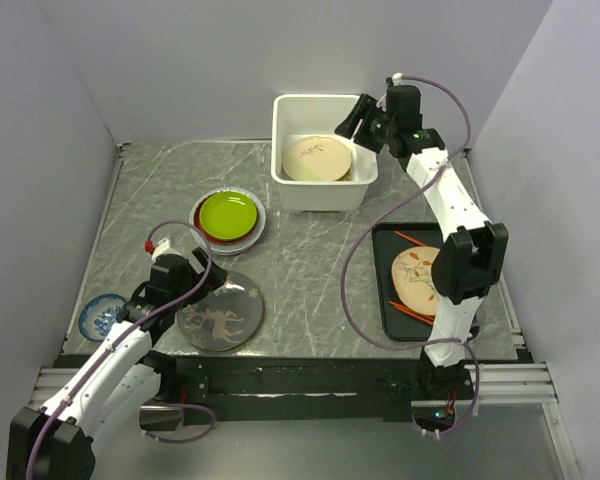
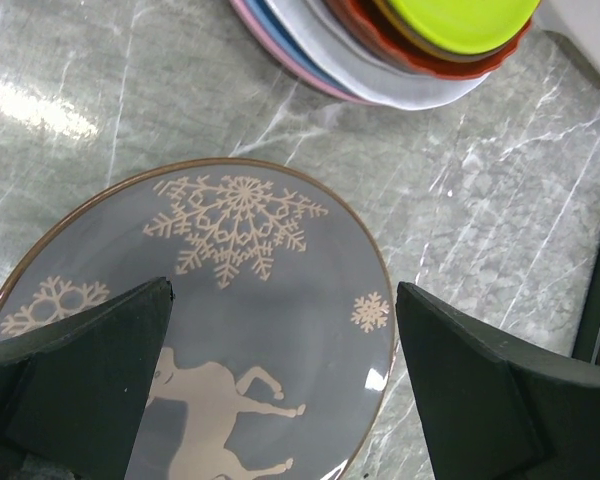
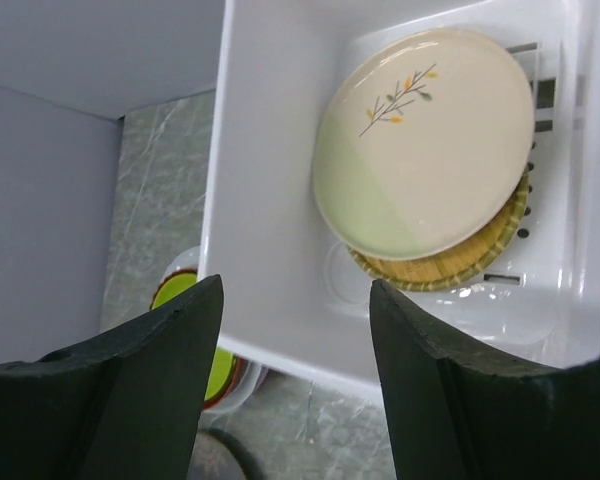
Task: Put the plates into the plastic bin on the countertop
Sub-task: Place the plate in the plastic bin, then pick up the plate at the center of the board.
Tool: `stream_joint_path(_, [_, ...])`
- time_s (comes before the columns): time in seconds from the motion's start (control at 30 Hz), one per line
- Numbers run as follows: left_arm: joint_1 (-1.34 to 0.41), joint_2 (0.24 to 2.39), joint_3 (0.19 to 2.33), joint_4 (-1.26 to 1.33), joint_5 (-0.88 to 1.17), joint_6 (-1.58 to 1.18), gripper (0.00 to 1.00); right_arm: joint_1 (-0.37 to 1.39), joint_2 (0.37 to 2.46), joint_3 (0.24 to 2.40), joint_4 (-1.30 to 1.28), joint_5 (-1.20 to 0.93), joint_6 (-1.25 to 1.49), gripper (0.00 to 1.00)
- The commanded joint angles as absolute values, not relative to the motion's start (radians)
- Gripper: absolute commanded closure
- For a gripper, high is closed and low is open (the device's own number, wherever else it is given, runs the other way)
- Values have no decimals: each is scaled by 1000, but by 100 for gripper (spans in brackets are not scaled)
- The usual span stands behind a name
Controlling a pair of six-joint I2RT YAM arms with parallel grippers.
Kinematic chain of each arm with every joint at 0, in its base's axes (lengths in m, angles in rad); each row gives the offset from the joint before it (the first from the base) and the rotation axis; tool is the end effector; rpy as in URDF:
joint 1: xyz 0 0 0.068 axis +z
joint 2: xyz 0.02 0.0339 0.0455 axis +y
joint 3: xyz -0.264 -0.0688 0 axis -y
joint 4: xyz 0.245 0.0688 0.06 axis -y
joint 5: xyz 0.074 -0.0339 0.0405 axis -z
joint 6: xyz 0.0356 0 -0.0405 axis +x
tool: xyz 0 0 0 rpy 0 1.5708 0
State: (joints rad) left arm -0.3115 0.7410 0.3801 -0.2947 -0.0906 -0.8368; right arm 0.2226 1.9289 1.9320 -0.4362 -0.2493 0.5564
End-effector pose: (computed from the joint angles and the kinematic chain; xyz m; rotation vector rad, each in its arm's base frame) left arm 0.1556 -0.0467 0.1946 -0.6397 2.1837 -0.5219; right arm 0.4426 0.1092 0.3760 0.1797 2.0615 0.7399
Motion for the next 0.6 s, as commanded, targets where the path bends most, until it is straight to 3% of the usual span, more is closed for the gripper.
stream_joint_path(0.0, [-314, 724, 402, -304, -86, -856, 1, 264, 1792, 1879, -374, -250, 554, 32])
stream_joint_path(0.57, [-314, 712, 417, -330, -97, -861, 1, 437, 1625, 1603, -327, -238, 535, 32])
